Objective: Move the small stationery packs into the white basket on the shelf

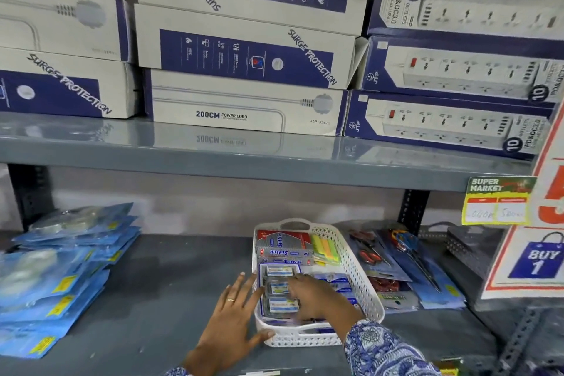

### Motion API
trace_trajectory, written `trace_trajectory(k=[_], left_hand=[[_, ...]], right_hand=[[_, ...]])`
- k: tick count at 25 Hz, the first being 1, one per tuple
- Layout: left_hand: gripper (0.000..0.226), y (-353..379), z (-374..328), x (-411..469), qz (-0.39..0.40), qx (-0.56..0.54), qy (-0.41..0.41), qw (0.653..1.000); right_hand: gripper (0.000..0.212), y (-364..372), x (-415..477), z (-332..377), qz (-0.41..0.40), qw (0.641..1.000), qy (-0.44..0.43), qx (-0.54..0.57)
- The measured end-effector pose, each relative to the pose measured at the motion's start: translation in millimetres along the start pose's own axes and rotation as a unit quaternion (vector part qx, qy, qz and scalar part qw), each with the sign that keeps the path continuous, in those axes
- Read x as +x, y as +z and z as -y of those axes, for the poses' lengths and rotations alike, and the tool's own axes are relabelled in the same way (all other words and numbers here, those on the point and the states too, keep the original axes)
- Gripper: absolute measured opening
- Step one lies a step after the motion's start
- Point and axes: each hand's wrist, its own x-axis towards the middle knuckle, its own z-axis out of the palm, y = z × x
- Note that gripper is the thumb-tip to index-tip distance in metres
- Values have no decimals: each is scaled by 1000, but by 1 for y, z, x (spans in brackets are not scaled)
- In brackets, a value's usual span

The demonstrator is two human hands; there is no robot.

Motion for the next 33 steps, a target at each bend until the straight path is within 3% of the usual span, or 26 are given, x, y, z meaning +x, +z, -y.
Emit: trace_trajectory(k=[7,11,15,19,24,30,33], left_hand=[[79,7,7,3,-6,-2,-21,1000],[78,10,10,2,-10,-17,-14,1000],[80,16,8,2,-21,-40,-8,999],[80,15,9,2,8,-32,-7,999],[90,16,7,3,-41,-49,2,998],[91,14,8,2,-31,-81,-11,996],[90,12,7,1,-12,-83,-19,996]], right_hand=[[57,-1,8,2,-30,999,7,-13],[67,-14,-7,-29,19,997,33,69],[65,-9,-33,-69,99,993,68,22],[58,0,-43,-79,74,996,55,5],[74,0,-34,-79,59,997,48,-16],[86,-3,-11,-77,35,995,78,-58],[82,-5,-15,-76,22,996,73,-55]])
